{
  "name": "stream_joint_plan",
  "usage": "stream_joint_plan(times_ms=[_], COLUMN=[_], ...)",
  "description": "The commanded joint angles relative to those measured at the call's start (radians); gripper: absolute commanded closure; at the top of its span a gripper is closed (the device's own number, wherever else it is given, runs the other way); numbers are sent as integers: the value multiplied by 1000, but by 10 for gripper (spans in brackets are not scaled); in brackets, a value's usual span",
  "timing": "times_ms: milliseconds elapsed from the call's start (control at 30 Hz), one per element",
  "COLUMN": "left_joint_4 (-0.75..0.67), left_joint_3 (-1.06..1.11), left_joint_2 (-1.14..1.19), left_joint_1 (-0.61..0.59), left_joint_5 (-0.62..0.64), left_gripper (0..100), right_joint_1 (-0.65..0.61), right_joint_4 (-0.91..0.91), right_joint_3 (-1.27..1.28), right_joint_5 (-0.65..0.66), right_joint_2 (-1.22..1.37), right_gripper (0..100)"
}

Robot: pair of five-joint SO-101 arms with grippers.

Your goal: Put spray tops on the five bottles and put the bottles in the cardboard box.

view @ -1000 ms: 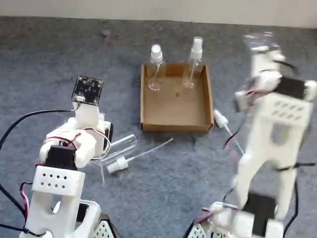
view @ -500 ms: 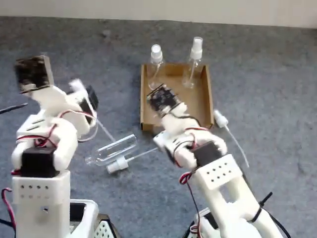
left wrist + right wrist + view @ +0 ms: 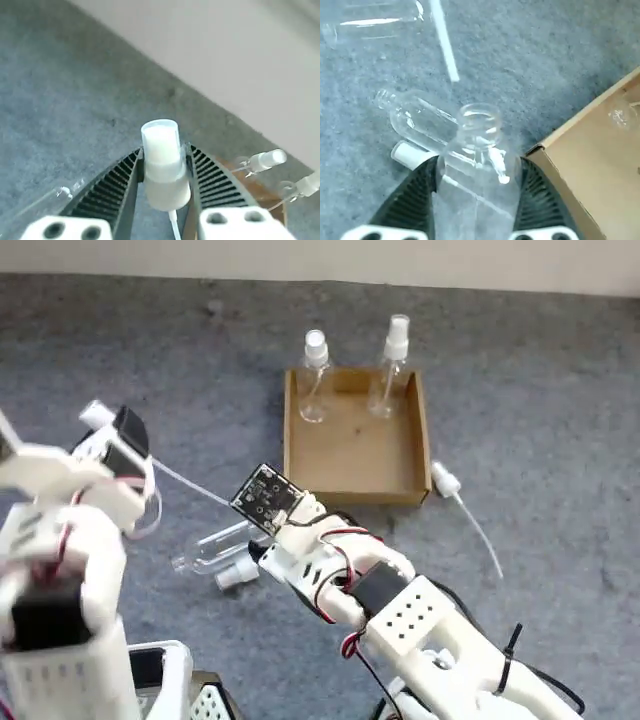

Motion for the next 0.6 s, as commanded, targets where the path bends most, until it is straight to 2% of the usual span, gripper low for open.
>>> stream_joint_plan(times_ms=[0,100,233,567], left_joint_4=[-107,-186,-224,-236], left_joint_3=[91,203,298,371], left_joint_2=[-176,-283,-331,-329], left_joint_1=[19,58,104,182], left_joint_5=[-9,-86,-118,-126], left_gripper=[990,990,990,990], right_joint_1=[-13,-13,-13,-13], right_joint_4=[-28,-27,-27,-25], right_joint_3=[-5,-2,-2,-2], right_joint_5=[-8,-8,-8,-9], right_joint_2=[-28,-30,-30,-30], right_gripper=[995,995,995,995])
